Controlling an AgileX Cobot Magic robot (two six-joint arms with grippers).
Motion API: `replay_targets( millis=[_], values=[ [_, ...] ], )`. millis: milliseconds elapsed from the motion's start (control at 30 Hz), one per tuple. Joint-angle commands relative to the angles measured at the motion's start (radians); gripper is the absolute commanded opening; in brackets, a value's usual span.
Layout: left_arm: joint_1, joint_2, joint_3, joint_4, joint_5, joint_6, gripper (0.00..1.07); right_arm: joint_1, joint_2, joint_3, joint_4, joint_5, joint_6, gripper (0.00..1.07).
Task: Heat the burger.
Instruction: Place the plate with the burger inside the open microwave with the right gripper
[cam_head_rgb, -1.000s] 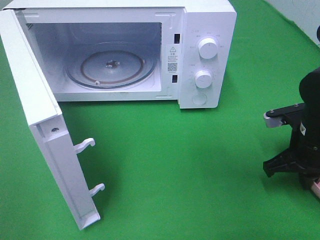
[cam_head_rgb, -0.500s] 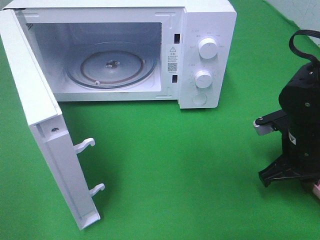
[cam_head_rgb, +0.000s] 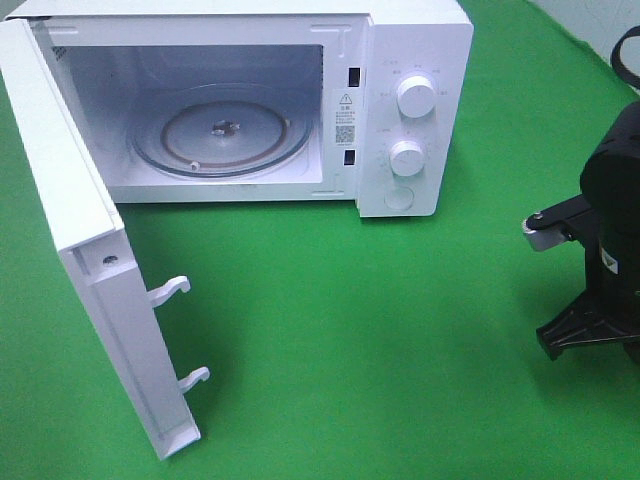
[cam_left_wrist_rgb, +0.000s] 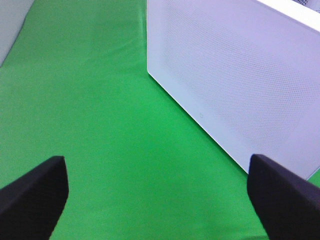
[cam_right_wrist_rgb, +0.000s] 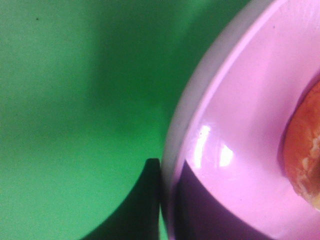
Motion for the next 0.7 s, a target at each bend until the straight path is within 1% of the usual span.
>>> replay_targets(
  millis=[33, 200, 233, 267, 300, 433, 467, 500, 533, 567, 633, 667, 700],
  values=[
    [-0.002, -0.015, 0.003, -0.003, -0.009, -0.005, 0.89, 0.003, -0.057, 0.028, -0.036, 0.044, 0.01, 0.0],
    [-0.002, -0.015, 0.003, -0.003, -0.009, -0.005, 0.89, 0.008, -0.115, 0.054, -0.035, 0.044, 0.015, 0.0],
    [-0.002, -0.015, 0.003, -0.003, -0.009, -0.005, 0.89, 0.028, -0.141, 0.066, -0.036, 0.052, 0.015, 0.0],
    [-0.002, -0.015, 0.003, -0.003, -0.009, -0.005, 0.89, 0.028, -0.141, 0.066, -0.036, 0.052, 0.015, 0.0],
    [-0.002, -0.015, 0.003, -0.003, -0.009, -0.005, 0.89, 0.054, -0.164, 0.073, -0.036, 0.071, 0.015, 0.0],
    [-0.002, -0.015, 0.003, -0.003, -0.009, -0.005, 0.89, 0.088, -0.189, 0.083, -0.042, 0.089, 0.014, 0.0],
    [-0.002, -0.015, 0.003, -0.003, -0.009, -0.005, 0.89, 0.112, -0.21, 0.09, -0.041, 0.089, 0.014, 0.0],
    [-0.002, -0.015, 0.003, -0.003, -0.009, -0.005, 0.89, 0.112, -0.21, 0.09, -0.041, 0.089, 0.014, 0.0],
    [-0.002, -0.015, 0.003, -0.003, -0.009, -0.005, 0.89, 0.137, -0.231, 0.098, -0.041, 0.09, 0.014, 0.0],
    [-0.002, -0.015, 0.003, -0.003, -0.009, -0.005, 0.89, 0.137, -0.231, 0.098, -0.041, 0.09, 0.014, 0.0],
    [-0.002, -0.015, 0.003, -0.003, -0.009, -0.005, 0.89, 0.175, -0.264, 0.109, -0.041, 0.101, 0.014, 0.0],
    [-0.002, -0.015, 0.003, -0.003, -0.009, -0.005, 0.89, 0.175, -0.264, 0.109, -0.041, 0.101, 0.014, 0.0],
    [-0.002, -0.015, 0.003, -0.003, -0.009, -0.005, 0.89, 0.205, -0.286, 0.116, -0.044, 0.118, 0.014, 0.0]
  ],
)
